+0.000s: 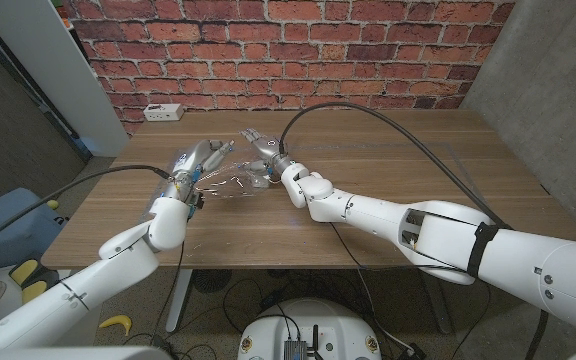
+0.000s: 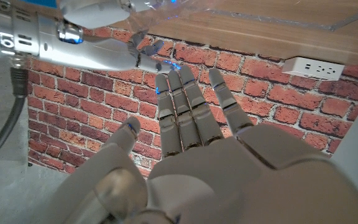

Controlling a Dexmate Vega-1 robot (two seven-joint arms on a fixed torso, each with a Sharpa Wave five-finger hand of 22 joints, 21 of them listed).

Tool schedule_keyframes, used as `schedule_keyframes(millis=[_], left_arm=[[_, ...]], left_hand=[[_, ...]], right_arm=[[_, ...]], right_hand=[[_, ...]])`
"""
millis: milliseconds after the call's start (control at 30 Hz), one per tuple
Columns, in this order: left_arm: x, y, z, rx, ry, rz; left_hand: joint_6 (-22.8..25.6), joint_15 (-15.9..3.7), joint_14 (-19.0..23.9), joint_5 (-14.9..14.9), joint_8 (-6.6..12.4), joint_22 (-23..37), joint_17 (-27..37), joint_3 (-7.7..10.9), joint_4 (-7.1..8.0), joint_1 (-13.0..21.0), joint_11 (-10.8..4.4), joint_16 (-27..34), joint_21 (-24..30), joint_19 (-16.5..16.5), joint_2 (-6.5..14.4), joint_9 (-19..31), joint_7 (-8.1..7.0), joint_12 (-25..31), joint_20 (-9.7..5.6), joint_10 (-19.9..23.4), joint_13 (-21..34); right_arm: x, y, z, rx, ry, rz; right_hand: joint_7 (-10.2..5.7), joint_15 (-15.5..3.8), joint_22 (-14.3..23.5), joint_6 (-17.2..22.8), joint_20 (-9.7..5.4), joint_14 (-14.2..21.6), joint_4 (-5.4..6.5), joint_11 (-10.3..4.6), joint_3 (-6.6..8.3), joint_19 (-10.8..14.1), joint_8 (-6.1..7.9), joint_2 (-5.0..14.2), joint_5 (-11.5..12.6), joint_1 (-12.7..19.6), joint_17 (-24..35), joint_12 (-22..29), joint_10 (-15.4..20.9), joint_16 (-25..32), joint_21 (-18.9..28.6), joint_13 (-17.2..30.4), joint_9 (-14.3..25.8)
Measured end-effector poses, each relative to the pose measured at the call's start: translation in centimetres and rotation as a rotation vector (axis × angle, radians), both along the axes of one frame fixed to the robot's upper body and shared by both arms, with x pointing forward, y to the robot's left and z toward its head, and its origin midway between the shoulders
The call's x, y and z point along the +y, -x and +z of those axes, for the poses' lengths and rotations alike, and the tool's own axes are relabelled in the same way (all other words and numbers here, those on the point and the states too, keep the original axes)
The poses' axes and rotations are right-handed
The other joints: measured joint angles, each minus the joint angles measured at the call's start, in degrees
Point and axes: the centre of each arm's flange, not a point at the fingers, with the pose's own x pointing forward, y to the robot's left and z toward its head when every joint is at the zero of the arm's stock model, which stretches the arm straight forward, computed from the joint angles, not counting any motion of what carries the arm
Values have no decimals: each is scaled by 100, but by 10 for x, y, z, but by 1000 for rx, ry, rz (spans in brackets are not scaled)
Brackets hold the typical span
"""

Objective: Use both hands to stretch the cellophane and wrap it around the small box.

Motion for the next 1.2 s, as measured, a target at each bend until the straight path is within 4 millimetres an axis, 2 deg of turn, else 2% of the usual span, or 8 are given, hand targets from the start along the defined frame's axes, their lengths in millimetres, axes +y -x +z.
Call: schedule_keyframes(millis=[167,200,400,567,733,867,1067,1200], left_arm=[[-2,1,4,-10,4,-4],[16,-10,-5,73,-1,118],[20,-14,0,116,-19,157],[22,-24,0,213,-62,182],[18,-32,1,295,-112,192],[16,-39,0,361,-149,208],[11,-47,0,436,-201,232],[9,-52,0,479,-232,249]], left_hand=[[-176,24,-567,0,-102,-230,-104,-1,-155,-71,15,-272,-175,-153,-131,-11,-120,-287,105,-345,-104],[-254,33,-717,0,-140,-287,-111,-19,-173,-108,14,-316,-221,-209,-168,-24,-139,-355,79,-430,-143],[-878,45,-1693,0,-307,-547,-165,-97,-251,-283,-52,-439,-551,-665,-340,-96,-295,-709,-33,-1024,-400],[-1026,74,-2022,-23,-307,-601,-165,-105,-255,-446,-109,-445,-679,-858,-223,-123,-305,-749,-84,-1195,-500],[-973,68,-2287,-23,-281,-610,-148,-288,44,-889,-179,-445,-821,-1110,-218,-123,-251,-749,-101,-1293,-606],[-1155,86,-2444,-23,-296,-632,-149,-481,235,-1147,-208,-445,-939,-1267,-418,-142,-263,-791,-127,-1501,-697],[-1552,80,-2697,0,-348,-636,-165,-636,353,-1268,-215,-445,-1077,-1431,-496,-149,-355,-792,-107,-1755,-798],[-1590,93,-2740,29,-351,-636,-165,-678,394,-1291,-226,-445,-1101,-1472,-519,-149,-376,-792,-84,-1754,-827]], right_arm=[[0,0,1,-14,10,-8],[-4,1,-1,-27,35,-3],[-5,2,-2,-43,58,-6],[-7,1,-2,-55,79,-11],[-8,0,-3,-61,91,-19],[-8,-1,-3,-65,100,-23],[-8,-1,-2,-72,108,-25],[-8,-1,-1,-76,111,-26]], right_hand=[[-31,4,0,31,7,-34,-3,-78,-52,-50,0,-69,0,10,-7,0,12,0,-11,0,0],[-31,15,0,31,-2,-45,-8,-88,-57,-59,0,-68,0,10,-7,0,22,0,-35,0,-1],[-31,17,0,30,7,-108,15,-117,-81,-112,0,-91,44,-13,-33,0,7,0,-66,0,0],[-31,-7,0,30,-2,-145,-6,-116,-101,-121,0,-113,45,9,-33,0,8,0,-86,0,-1],[-31,3,1,30,-2,-196,-6,-115,-101,-120,0,-113,44,10,-56,0,9,1,-108,1,-1],[-31,-10,1,30,-16,-209,-6,-115,-101,-133,0,-113,83,10,-60,0,9,1,-120,1,-1],[-53,3,1,51,-23,-237,-6,-115,-101,-140,0,-113,83,10,-59,0,9,1,-134,1,-1],[-62,24,1,61,-36,-258,-6,-127,-101,-152,0,-113,83,10,-59,0,22,1,-151,1,-1]])
